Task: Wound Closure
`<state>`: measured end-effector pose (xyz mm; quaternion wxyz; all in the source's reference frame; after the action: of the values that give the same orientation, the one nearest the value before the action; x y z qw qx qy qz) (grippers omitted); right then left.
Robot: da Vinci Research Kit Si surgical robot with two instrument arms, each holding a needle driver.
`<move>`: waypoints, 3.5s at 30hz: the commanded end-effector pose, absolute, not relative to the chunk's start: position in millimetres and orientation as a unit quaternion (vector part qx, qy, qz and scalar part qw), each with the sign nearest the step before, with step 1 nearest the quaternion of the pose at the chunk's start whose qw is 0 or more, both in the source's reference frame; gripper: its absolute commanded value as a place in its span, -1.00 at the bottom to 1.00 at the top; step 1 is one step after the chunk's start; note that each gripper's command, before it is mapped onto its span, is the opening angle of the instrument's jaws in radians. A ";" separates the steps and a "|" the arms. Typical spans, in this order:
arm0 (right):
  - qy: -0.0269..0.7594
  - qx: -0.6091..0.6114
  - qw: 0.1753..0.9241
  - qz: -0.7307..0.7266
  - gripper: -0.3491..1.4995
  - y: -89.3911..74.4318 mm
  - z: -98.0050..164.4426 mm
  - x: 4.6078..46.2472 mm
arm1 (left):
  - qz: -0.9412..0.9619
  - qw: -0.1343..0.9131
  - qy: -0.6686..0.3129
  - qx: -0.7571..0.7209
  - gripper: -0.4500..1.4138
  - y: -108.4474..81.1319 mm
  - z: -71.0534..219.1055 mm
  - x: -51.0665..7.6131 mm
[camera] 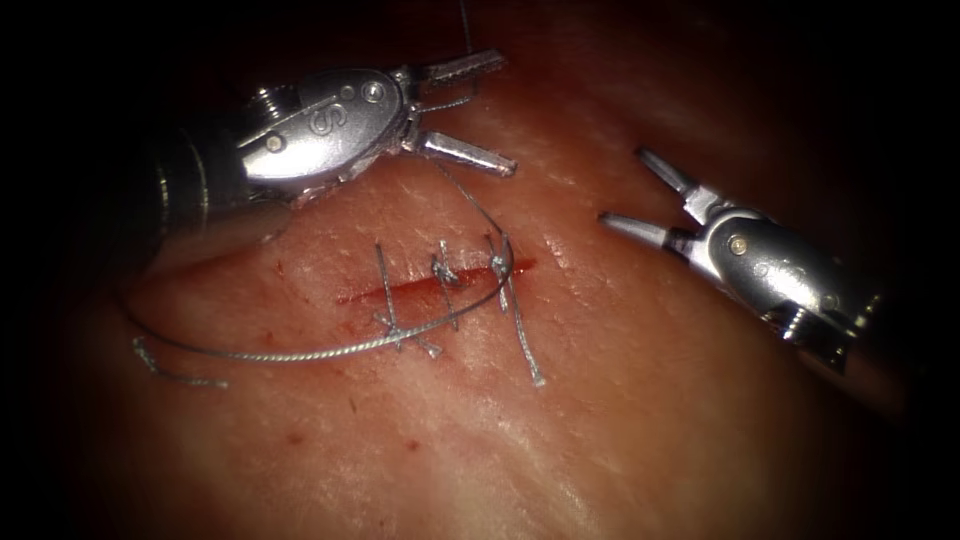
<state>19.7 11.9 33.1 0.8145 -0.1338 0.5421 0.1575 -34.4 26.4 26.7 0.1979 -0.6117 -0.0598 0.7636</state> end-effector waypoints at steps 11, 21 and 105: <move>0.540 -0.128 0.816 0.161 -0.08 11.6 32.6 19.9 | 0.840 0.069 -0.131 -0.521 -0.19 18.4 24.7 -41.2; 0.539 -0.123 0.817 0.165 -0.08 11.5 32.6 19.9 | 0.892 -0.048 -0.174 -0.415 -0.28 16.2 29.2 -42.7; 0.544 0.041 0.759 0.356 0.21 8.3 36.2 27.0 | 0.855 0.014 -0.102 -0.509 -1.00 26.6 36.5 -36.5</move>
<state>26.4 7.7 35.8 0.7594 0.0419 0.5414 0.3583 -36.1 26.1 36.0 0.0158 -0.5090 -0.1027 0.8545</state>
